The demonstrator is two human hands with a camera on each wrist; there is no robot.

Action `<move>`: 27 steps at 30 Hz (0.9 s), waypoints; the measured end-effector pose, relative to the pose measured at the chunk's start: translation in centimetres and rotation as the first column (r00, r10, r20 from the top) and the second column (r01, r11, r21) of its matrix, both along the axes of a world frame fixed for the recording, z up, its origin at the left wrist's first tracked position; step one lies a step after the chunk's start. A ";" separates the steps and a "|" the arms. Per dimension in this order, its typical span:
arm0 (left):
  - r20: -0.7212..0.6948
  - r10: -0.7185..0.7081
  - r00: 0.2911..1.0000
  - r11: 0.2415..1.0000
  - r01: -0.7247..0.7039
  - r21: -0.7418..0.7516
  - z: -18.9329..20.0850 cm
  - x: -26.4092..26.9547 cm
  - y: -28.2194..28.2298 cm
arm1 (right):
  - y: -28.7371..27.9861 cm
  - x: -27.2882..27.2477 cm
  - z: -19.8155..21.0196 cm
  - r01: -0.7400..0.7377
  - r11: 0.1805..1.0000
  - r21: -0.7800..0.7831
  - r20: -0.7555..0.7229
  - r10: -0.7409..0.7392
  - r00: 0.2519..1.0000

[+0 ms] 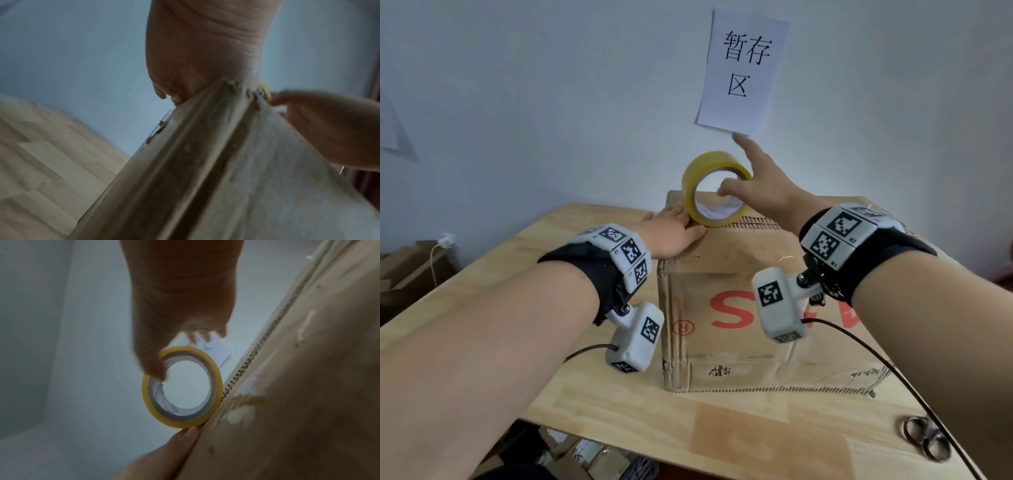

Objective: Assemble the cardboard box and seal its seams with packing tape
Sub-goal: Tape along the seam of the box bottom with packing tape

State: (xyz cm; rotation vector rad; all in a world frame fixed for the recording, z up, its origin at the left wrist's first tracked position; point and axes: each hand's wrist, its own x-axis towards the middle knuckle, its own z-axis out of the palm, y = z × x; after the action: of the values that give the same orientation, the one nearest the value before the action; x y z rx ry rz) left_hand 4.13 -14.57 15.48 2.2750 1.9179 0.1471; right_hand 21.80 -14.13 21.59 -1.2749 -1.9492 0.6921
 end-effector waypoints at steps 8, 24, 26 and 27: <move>-0.036 0.006 0.999 1.000 -0.007 -0.022 0.4 0.4 -0.6 | 0.8 -3.1 1.1 0.202 0.969 0.139 0.212 -0.228 0.950; -0.166 -0.025 0.986 0.997 0.013 -0.077 1.1 2.5 -0.7 | 1.7 2.8 0.7 0.336 0.891 0.305 0.545 -0.452 0.706; -0.185 -0.029 0.982 0.997 0.014 -0.078 1.2 2.5 -0.6 | 1.9 3.3 0.7 0.320 0.903 0.287 0.507 -0.427 0.749; -0.200 -0.034 0.979 0.997 0.019 -0.077 1.4 2.6 -0.6 | 2.0 3.7 0.8 0.329 0.907 0.261 0.457 -0.417 0.786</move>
State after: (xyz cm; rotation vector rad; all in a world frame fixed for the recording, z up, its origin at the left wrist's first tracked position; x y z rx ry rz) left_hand 6.69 -15.20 16.84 2.3435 1.9485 -0.1624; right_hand 25.48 -12.15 22.40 -1.7971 -1.9940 -0.0247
